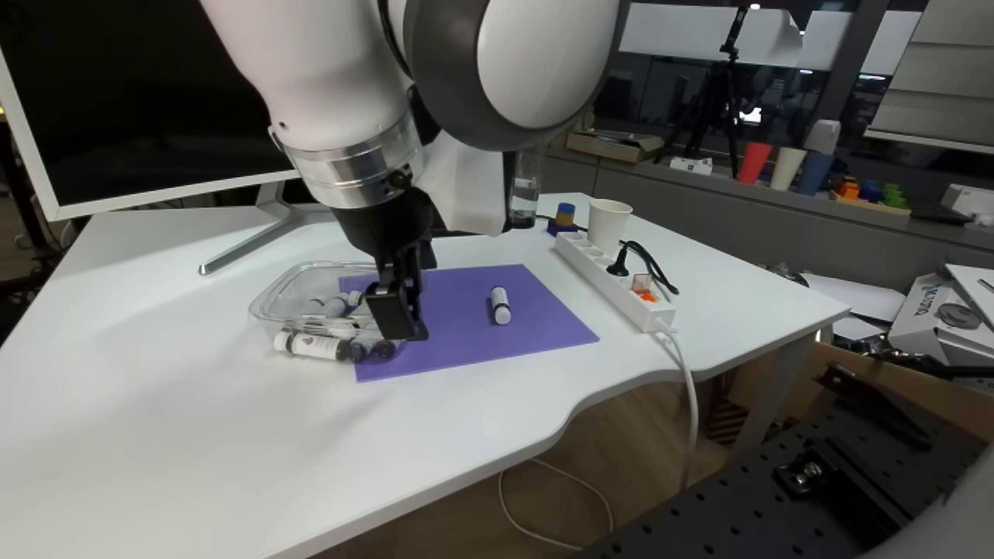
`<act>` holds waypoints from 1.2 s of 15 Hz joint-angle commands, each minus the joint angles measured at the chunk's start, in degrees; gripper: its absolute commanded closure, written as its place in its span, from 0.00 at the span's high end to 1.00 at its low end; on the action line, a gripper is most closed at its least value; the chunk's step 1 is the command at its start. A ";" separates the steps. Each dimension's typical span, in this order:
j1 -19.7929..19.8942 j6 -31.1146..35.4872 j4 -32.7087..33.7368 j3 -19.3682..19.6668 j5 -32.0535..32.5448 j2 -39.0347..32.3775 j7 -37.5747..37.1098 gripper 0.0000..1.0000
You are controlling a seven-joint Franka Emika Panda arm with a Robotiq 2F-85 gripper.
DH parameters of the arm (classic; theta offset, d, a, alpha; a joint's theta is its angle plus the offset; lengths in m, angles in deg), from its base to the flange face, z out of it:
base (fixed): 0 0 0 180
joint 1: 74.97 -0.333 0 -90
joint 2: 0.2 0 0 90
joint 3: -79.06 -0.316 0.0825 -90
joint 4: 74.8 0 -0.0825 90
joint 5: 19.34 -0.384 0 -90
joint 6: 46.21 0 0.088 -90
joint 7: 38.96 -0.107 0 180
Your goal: Uncover the storage box
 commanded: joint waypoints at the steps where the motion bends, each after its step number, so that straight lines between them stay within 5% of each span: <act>1: -0.94 1.01 3.05 0.84 5.26 -3.31 -7.67 1.00; 10: -0.41 2.07 5.89 0.93 10.48 -6.24 -14.55 1.00; 18: 0.37 3.62 4.57 0.98 -3.68 -5.25 -4.33 1.00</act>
